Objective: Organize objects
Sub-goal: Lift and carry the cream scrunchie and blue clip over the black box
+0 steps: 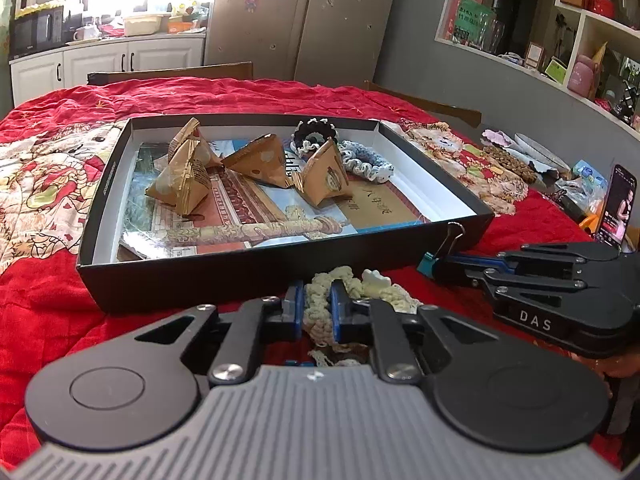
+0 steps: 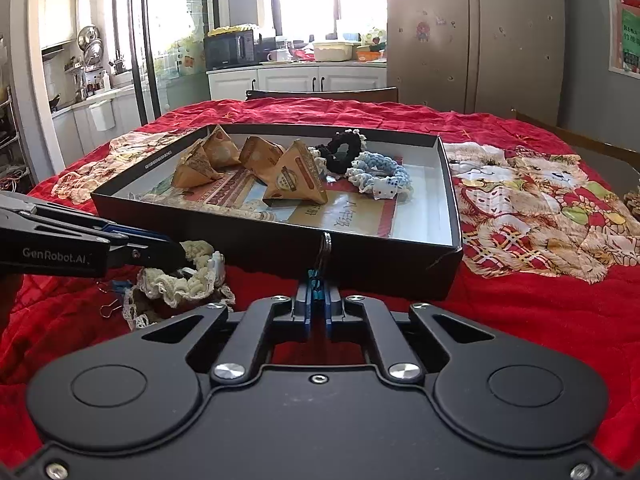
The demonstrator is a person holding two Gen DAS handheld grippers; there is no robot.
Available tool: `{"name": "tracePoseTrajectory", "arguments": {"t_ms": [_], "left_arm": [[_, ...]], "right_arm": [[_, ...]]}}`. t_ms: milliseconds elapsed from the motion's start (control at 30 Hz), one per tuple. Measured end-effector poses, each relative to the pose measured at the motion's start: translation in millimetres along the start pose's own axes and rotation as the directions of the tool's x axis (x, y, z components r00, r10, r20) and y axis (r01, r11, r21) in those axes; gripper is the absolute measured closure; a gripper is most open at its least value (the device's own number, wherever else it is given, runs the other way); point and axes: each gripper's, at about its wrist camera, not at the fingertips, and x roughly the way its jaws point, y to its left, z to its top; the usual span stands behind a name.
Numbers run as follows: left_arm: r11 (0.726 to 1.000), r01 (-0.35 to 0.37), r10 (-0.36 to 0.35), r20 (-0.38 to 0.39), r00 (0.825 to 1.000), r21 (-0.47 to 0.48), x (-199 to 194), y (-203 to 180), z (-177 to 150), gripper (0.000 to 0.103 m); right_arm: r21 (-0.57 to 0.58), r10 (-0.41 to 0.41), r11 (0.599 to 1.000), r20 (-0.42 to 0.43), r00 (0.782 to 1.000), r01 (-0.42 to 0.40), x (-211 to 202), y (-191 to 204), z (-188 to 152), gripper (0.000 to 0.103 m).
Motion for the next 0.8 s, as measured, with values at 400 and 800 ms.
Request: {"name": "tracePoseTrajectory", "arguments": {"t_ms": [400,800], "left_arm": [[1.0,0.023,-0.023,0.036,0.999,-0.007,-14.6,-0.4,2.0,0.089],[0.999,0.034,-0.033,0.06,0.998,-0.002,-25.6,-4.5,5.3,0.089]], "right_arm": [[-0.019,0.0,1.0,0.017,1.0,0.0,-6.3,5.2,-0.9,0.097],[-0.022,0.005,1.0,0.036,0.999,-0.005,-14.8,6.9,0.8,0.097]]}}
